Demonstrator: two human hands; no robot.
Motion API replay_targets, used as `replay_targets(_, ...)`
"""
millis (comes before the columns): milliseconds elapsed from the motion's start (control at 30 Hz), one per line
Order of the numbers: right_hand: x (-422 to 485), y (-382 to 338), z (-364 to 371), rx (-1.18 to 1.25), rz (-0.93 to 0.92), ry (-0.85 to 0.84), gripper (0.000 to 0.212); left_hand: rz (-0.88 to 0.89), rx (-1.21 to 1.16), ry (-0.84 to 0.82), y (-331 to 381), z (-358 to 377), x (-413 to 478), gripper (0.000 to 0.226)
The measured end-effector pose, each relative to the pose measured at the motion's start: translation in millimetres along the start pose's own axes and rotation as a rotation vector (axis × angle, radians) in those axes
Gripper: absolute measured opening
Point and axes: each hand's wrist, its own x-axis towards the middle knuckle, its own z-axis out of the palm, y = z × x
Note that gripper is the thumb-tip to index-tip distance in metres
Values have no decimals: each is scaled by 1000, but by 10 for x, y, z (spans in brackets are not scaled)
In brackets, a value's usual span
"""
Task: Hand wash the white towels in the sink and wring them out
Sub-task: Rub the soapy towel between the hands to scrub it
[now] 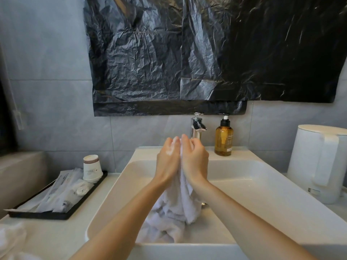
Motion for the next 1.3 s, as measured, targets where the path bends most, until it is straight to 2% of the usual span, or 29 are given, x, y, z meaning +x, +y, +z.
replay_targets(67, -122, -6, 36, -22, -69, -80, 37, -33, 18, 67, -52, -61, 51, 33)
replay_targets(133, -75, -3, 59, -76, -52, -116, 39, -100, -25, 88, -71, -85, 61, 34)
replay_targets(267, 189, 23, 1, -83, 103, -2, 41, -41, -56, -13, 32, 26, -44, 38)
replay_targets(333, 84, 68, -22, -73, 24, -29, 39, -58, -40, 1, -2, 26, 21, 36)
replay_targets(400, -80, 40, -10, -38, -41, -126, 37, -117, -16, 30, -56, -22, 90, 30)
replay_targets(467, 1, 15, 17, -42, 26, -145, 38, -179, -97, 24, -93, -32, 103, 30)
replay_targets(567, 153, -26, 30, -24, 154, -80, 40, -271, -236, 7, -94, 17, 64, 39)
replay_targets(700, -102, -17, 64, -5, 16, -209, 40, -352, -179, 78, -112, -57, 142, 32)
replay_targets(833, 142, -53, 58, -28, 147, -160, 41, -390, -311, 11, -1, -33, 43, 42)
replay_targets(900, 66, -26, 40, -45, 86, -153, 38, -372, -313, 14, 0, -20, 49, 41)
replay_targets(967, -105, -20, 29, -60, -15, -215, 37, -356, -285, 65, -6, -74, 77, 40)
replay_targets(1033, -69, -31, 47, -55, -3, -240, 38, -375, -276, 73, -7, -83, 71, 41)
replay_targets(1133, 118, -58, 60, -85, 96, -178, 40, -434, -324, -3, 10, -27, 26, 44)
replay_targets(1300, -154, -8, 33, -106, -37, -252, 39, -401, -264, 66, -11, -83, 62, 41)
